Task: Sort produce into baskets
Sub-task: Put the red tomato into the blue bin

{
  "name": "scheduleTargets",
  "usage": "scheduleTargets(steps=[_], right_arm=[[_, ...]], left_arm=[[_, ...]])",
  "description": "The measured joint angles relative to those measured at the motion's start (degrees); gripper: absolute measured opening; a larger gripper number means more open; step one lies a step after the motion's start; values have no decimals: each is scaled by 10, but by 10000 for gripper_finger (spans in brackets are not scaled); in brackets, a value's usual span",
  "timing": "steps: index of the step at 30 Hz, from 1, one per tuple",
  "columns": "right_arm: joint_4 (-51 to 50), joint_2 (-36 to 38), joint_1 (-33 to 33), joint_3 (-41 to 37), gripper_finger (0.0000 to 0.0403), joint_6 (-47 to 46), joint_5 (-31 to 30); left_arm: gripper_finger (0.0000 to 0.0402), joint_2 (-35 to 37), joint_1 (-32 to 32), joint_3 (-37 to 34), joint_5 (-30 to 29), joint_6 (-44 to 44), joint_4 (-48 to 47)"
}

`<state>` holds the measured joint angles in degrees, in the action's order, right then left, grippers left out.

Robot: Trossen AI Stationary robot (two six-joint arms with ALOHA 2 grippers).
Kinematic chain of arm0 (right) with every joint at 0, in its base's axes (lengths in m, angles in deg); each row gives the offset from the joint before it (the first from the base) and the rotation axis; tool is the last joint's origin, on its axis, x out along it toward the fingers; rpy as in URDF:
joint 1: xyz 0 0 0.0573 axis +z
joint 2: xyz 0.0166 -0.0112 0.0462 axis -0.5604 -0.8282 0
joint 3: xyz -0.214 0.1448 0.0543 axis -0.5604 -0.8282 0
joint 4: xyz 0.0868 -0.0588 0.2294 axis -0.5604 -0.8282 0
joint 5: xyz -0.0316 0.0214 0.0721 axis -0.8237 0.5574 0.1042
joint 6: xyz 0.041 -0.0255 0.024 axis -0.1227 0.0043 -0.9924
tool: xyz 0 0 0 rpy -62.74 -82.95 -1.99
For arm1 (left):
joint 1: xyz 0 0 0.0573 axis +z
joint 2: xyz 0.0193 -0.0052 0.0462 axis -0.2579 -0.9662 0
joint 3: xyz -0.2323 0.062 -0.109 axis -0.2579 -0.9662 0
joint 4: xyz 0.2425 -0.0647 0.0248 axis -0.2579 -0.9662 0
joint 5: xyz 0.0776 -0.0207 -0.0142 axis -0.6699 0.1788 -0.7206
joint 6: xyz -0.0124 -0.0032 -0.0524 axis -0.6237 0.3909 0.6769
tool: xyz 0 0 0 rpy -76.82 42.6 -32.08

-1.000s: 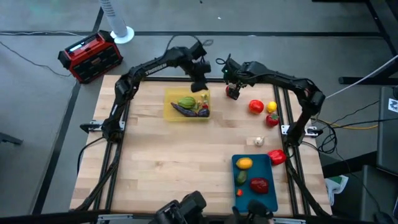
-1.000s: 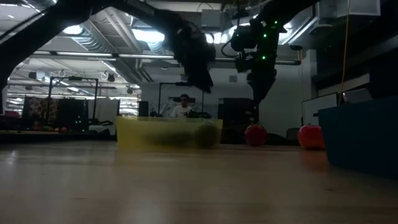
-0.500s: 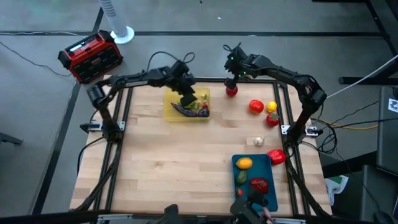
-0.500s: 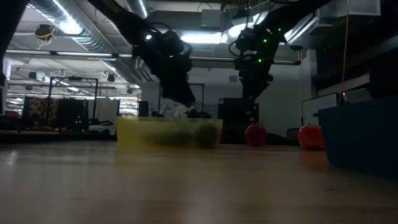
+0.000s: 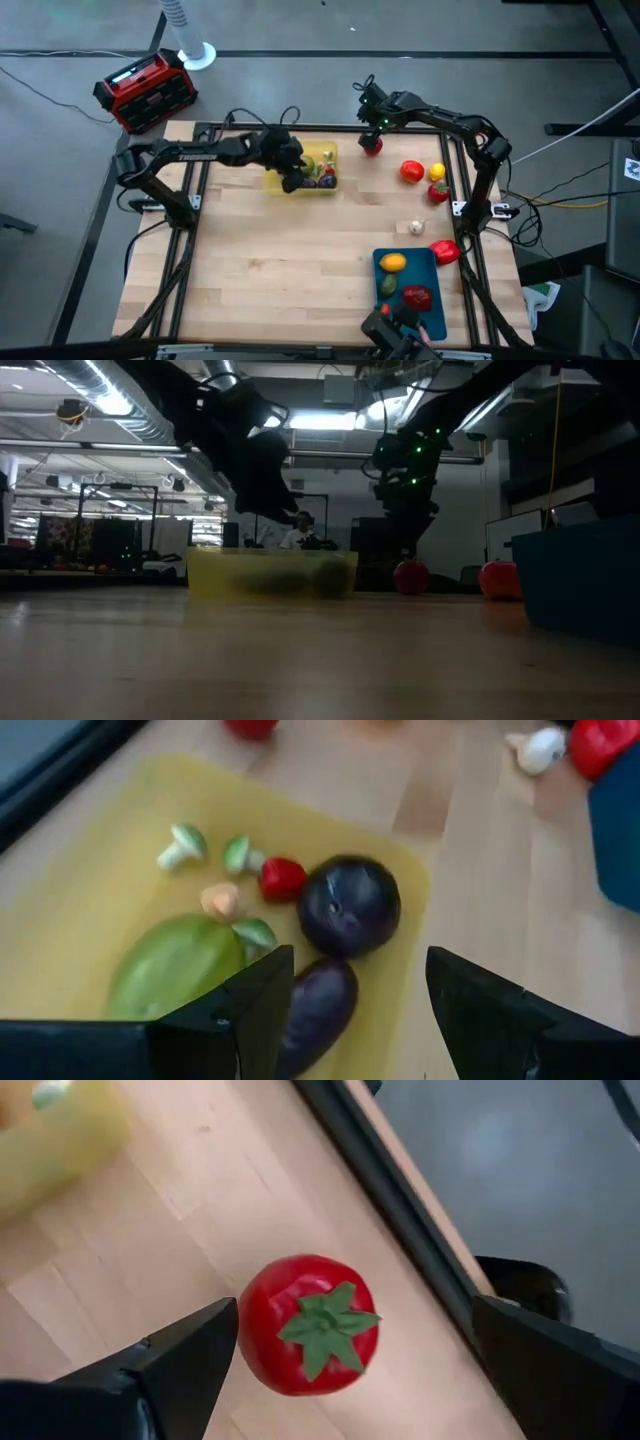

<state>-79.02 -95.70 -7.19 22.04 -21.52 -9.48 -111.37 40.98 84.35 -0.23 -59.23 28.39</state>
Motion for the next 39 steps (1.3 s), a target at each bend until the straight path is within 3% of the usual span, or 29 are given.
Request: scheduleTargets(steps=[11,29,39], right_arm=[[-16,-21,0,0,395,15,18],[-19,-93,0,0,393,10,24],[-21,-93,0,0,306,10,23]], left_arm=[[223,8,-72,-26,-67,44,39],[223,8,-127,-26,-103,75,38],[223,8,-134,-26,-140,86,38]])
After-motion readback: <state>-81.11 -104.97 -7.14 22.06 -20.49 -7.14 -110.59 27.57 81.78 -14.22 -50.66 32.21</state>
